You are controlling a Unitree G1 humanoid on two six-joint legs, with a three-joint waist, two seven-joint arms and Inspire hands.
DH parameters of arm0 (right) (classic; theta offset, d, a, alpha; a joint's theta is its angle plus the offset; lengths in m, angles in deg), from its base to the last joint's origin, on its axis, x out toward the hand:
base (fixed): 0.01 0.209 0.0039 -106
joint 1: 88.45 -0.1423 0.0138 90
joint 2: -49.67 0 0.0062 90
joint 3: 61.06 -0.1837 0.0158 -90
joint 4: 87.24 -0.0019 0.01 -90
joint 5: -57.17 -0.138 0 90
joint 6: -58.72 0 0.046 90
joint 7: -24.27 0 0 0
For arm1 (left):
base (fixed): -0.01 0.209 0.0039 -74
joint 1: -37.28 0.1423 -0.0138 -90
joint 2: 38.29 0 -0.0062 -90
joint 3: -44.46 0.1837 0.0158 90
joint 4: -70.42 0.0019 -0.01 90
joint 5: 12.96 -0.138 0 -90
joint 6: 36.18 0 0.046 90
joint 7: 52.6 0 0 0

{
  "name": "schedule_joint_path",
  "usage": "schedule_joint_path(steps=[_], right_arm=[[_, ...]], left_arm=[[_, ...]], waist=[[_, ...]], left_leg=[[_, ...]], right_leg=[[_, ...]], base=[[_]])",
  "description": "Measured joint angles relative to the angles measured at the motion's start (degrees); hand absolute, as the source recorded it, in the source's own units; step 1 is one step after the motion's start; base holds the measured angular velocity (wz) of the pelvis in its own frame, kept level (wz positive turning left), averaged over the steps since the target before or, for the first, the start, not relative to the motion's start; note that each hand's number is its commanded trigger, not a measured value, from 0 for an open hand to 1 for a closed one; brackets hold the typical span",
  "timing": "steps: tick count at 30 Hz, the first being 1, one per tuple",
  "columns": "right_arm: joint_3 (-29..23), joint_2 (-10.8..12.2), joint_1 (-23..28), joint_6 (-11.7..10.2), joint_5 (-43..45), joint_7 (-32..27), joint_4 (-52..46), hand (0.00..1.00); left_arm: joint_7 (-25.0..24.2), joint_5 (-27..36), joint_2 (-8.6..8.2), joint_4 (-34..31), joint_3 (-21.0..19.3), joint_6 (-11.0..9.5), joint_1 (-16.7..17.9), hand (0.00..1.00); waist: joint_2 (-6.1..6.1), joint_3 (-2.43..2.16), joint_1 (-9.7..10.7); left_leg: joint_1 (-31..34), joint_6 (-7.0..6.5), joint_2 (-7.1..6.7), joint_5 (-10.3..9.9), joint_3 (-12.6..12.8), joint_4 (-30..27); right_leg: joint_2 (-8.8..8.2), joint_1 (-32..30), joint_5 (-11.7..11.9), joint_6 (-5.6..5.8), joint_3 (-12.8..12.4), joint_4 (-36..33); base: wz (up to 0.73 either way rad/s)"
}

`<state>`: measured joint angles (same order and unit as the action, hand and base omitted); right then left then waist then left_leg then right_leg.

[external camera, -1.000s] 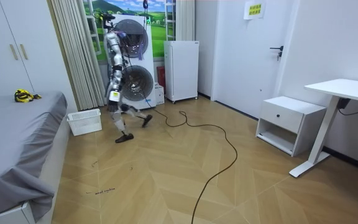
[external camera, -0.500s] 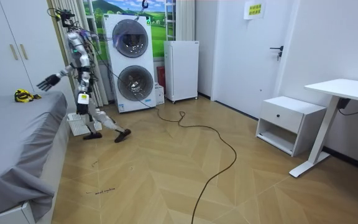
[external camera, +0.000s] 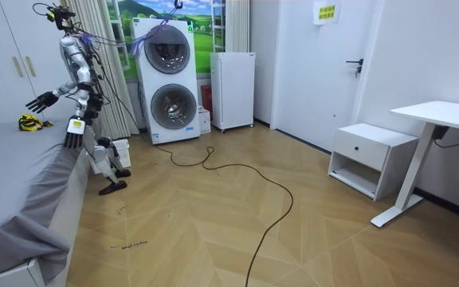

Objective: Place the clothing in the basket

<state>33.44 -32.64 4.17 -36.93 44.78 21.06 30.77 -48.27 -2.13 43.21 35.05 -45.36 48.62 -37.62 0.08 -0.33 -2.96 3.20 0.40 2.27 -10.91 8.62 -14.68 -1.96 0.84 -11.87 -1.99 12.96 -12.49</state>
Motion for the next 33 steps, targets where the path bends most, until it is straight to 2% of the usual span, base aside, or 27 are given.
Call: schedule_joint_path(steps=[3, 11, 13, 16, 20, 25, 28, 33], right_arm=[[-0.11, -0.32, 0.34, 0.04, 2.12, 0.00, -1.55, 0.00], [1.63, -0.55, 1.49, 0.84, 4.27, 0.36, -3.90, 0.00], [3.35, -0.58, 0.98, 1.03, 5.52, 0.90, -0.64, 0.00], [4.94, -0.61, 0.31, 2.65, 6.51, 0.95, 5.38, 0.00], [5.67, -0.59, 0.18, 3.06, 8.27, 0.77, 11.11, 0.00], [7.71, -0.53, -1.06, 1.61, 9.18, -0.43, 16.20, 0.00], [8.30, -0.24, -1.58, 0.06, 9.56, -2.69, 19.89, 0.00], [8.83, 0.41, -5.18, -1.64, 9.12, -6.64, 25.98, 0.00]], left_arm=[[-0.94, -3.01, 0.10, 0.22, -1.10, 0.55, -0.34, 0.00], [-1.06, -2.99, 0.09, 0.42, -1.14, 2.79, -1.97, 0.00], [-1.03, -2.97, 0.07, 0.45, -1.14, 3.59, -2.50, 0.00], [-1.11, -3.00, 0.14, 0.43, -1.18, 4.50, -2.62, 0.00], [-1.24, -2.78, 0.20, 0.45, -1.17, 5.03, -2.90, 0.00], [0.28, -2.56, 0.26, 0.43, -1.18, 4.90, -3.05, 0.00], [1.68, -2.44, 0.23, 0.81, -1.08, 3.85, -3.05, 0.00], [2.58, -1.36, 0.25, 3.18, -0.96, 3.10, -3.43, 0.00]], waist=[[0.06, 0.20, 1.19], [-0.16, 0.38, 1.23], [-0.29, 0.45, 0.85], [-0.35, 0.40, 0.60], [-0.48, 0.39, -0.24], [-1.40, 0.19, -0.70], [-1.90, 0.17, -1.97], [-1.73, 0.30, -2.27]], left_leg=[[0.23, -0.17, -0.85, 0.10, -1.21, 1.09], [1.86, -0.43, -1.30, 0.29, -2.78, 1.28], [2.30, -0.49, -1.43, 0.46, -3.26, 1.23], [3.15, -0.63, -1.80, 0.67, -4.03, 1.17], [3.72, -0.82, -2.09, 0.92, -4.18, 1.23], [4.20, -0.88, -2.33, 0.95, -5.00, 0.95], [4.20, -0.89, -2.57, 0.96, -5.80, 0.87], [6.41, -1.10, -2.70, 1.07, -6.38, 0.09]], right_leg=[[0.06, 0.26, 0.31, 0.45, 0.71, 1.19], [-0.50, -0.57, 0.39, 0.59, 2.69, 1.81], [-0.56, -0.71, 0.39, 0.59, 3.02, 1.83], [-0.81, -1.08, 0.37, 0.64, 3.84, 1.85], [-0.99, -1.40, 0.40, 0.82, 4.48, 1.90], [-0.87, -1.28, 0.35, 0.93, 5.42, 2.13], [-0.97, -0.83, 0.43, 1.07, 6.22, 2.83], [-1.05, -1.84, 0.59, 1.31, 7.13, 2.84]], base=[[0.05], [0.11], [0.11], [0.15], [0.08], [0.10], [0.13], [0.09]])
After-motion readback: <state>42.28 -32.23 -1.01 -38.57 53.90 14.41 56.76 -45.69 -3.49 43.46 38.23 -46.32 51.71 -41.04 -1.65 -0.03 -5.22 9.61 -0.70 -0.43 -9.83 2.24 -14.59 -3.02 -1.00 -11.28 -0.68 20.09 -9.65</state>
